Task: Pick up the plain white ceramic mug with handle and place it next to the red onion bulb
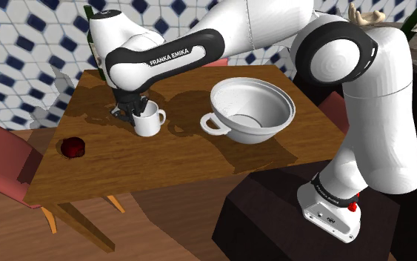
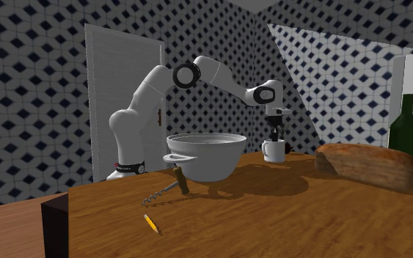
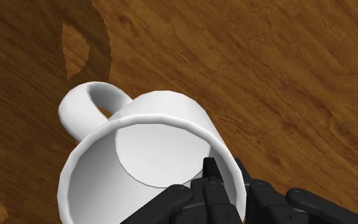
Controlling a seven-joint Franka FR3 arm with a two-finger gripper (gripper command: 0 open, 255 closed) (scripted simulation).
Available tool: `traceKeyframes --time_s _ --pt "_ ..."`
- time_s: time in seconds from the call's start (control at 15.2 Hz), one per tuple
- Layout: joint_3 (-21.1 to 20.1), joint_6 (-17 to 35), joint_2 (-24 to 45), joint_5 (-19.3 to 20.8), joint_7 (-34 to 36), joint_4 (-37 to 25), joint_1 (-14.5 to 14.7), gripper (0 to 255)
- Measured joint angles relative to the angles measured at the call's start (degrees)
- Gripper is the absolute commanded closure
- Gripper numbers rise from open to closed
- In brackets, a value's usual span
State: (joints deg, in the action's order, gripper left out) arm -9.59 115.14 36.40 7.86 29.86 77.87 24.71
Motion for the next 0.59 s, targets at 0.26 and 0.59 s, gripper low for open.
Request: traceKeyframes --time_s 0.26,0.59 --pt "0.0 0.0 0.0 0.0 0.0 0.0 0.0 0" --pt "-0.2 -2.8 -1.8 -0.3 -0.1 -1.2 0.0 0"
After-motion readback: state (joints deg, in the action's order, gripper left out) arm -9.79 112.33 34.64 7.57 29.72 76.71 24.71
